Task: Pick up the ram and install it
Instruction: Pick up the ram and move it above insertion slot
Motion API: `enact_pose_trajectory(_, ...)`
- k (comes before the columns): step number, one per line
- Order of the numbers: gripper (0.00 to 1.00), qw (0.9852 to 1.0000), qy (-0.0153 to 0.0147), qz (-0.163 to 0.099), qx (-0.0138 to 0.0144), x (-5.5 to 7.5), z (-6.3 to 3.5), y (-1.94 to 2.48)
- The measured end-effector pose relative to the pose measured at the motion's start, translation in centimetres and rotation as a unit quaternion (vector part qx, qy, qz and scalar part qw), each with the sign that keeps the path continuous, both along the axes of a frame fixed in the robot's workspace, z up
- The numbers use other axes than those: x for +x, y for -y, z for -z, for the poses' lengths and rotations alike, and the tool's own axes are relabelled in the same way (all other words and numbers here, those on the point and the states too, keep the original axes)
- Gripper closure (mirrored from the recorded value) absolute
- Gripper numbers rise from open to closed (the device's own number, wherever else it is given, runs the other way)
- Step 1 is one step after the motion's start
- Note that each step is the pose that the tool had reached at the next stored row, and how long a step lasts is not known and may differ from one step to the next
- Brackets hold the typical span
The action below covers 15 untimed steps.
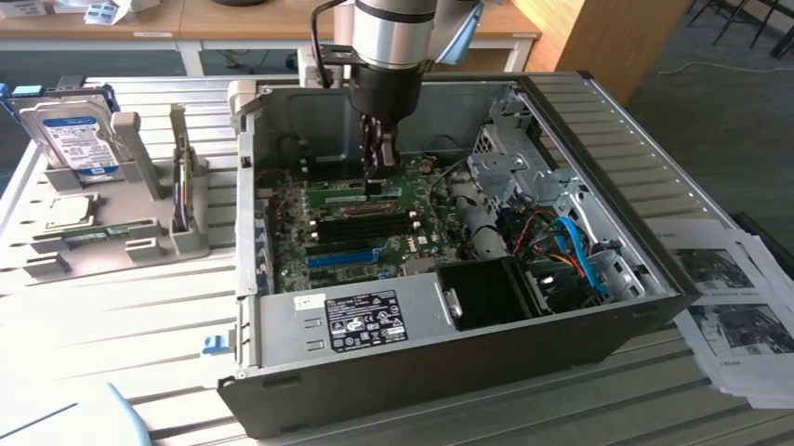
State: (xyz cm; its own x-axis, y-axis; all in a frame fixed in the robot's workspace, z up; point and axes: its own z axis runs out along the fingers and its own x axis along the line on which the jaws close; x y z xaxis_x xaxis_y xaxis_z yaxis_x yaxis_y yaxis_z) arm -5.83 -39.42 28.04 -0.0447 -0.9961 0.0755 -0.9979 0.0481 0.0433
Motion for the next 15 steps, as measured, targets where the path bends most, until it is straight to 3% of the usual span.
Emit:
enact_pose_trajectory(4,0.89,1.0,0.0001,0.0,0.0001,0.0,0.04,-0.01)
enact_pose_trajectory(15,0.89,1.0,0.0001,0.0,0.0013,0.0,1.79,-0.01)
